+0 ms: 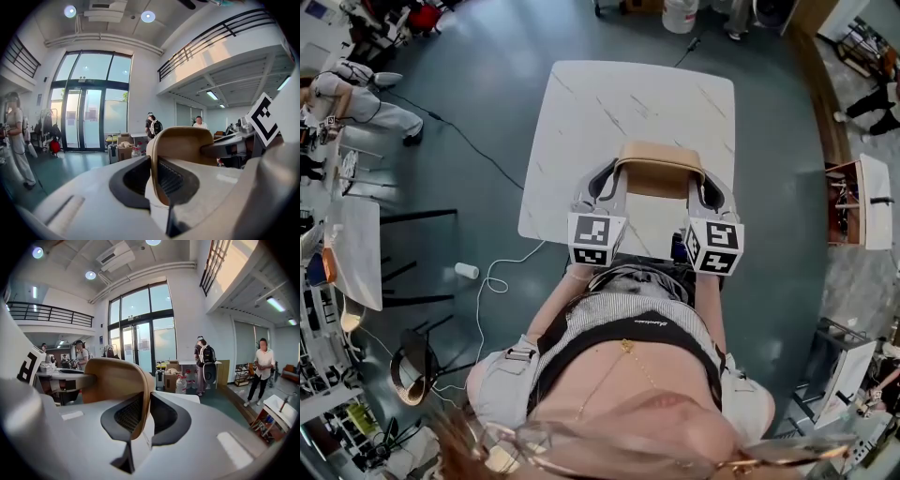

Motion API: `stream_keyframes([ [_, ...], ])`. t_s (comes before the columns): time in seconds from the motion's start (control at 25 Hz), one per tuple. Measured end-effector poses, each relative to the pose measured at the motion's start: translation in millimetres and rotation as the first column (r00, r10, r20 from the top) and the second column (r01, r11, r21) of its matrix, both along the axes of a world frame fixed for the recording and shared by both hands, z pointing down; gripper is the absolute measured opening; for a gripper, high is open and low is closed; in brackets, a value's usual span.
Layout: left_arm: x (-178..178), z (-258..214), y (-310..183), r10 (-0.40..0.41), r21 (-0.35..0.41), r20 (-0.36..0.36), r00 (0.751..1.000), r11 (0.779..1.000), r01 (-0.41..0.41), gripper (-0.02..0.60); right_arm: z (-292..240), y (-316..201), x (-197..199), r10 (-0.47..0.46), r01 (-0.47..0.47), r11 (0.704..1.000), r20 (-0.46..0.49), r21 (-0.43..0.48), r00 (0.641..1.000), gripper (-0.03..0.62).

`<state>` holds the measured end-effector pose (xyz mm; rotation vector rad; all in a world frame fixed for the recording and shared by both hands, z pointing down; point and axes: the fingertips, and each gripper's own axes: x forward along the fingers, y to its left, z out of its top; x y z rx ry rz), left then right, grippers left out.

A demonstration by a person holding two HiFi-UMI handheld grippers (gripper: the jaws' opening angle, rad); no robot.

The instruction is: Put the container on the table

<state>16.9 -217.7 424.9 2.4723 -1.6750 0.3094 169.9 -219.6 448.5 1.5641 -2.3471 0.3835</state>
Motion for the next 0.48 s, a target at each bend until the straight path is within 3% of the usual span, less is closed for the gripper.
stream_keyframes([
  [0.48, 20, 5, 1, -0.088, -0.015, -0.008, 0.996, 0.996, 0.088, 0.028, 5, -11, 19, -0.091, 0.091, 0.996, 0.009, -0.004, 0.996, 0.058],
])
